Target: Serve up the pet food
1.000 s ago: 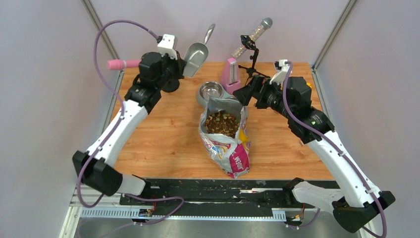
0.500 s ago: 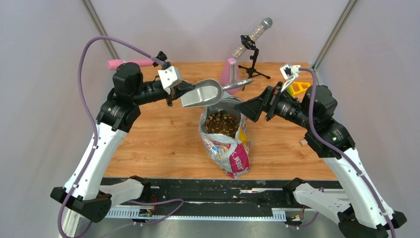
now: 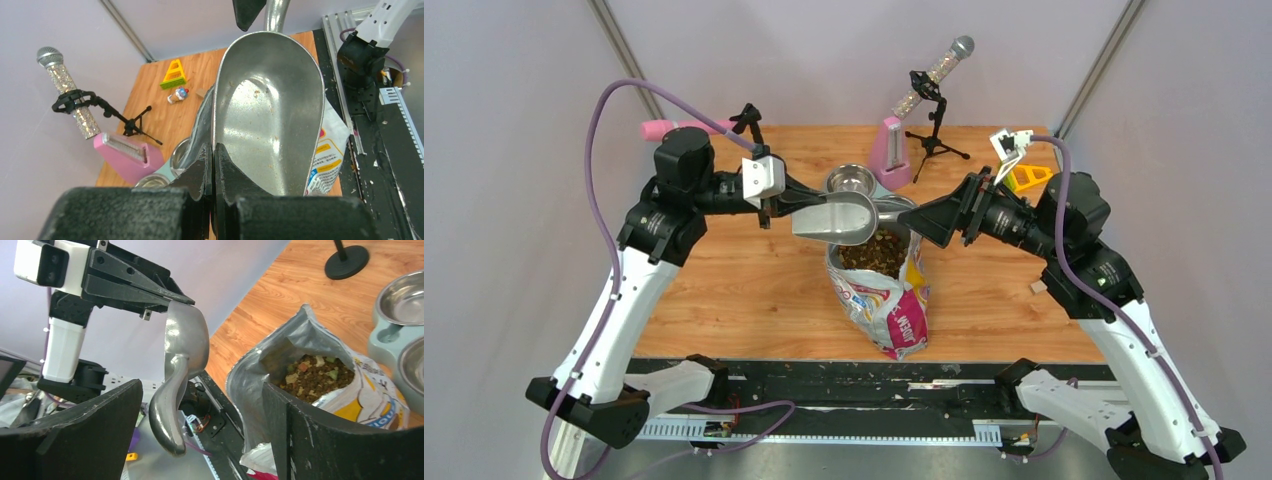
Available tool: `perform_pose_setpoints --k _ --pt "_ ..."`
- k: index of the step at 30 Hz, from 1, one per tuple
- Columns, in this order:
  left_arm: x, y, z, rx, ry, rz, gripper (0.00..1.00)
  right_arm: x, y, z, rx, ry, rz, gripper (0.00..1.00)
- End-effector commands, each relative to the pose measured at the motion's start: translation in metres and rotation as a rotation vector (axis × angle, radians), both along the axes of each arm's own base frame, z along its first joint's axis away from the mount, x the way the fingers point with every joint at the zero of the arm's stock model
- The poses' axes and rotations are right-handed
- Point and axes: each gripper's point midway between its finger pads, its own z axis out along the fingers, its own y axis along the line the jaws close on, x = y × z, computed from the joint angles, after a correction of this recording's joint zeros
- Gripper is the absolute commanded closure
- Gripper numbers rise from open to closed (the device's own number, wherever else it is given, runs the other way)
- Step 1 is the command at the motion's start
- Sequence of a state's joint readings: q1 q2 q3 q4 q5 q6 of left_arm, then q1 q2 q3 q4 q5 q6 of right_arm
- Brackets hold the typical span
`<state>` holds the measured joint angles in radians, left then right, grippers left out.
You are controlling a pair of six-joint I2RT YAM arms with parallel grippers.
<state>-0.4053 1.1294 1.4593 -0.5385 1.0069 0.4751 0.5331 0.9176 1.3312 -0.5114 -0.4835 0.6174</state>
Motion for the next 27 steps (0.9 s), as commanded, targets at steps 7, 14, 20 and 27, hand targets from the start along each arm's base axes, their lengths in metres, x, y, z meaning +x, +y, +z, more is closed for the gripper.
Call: perform_pose_setpoints --k 7,14,20,27 --pt "0.000 -0.003 0.022 -0.029 -0.072 -0.029 1.00 -0.008 0.017 0.019 0.099 0.030 0.119 0.26" --pt "0.008 -0.003 0.017 -0.017 -0.059 -0.005 1.00 -0.005 0.019 0.015 0.095 0.040 0.126 0.41" --pt "0.009 -0.004 0.017 -0.016 -0.049 -0.006 1.00 -0.007 0.024 0.012 0.090 0.057 0.162 0.45" --pt "0.011 -0.005 0.011 0.003 -0.036 -0.011 1.00 -0.002 0.025 0.010 0.084 0.063 0.151 0.52"
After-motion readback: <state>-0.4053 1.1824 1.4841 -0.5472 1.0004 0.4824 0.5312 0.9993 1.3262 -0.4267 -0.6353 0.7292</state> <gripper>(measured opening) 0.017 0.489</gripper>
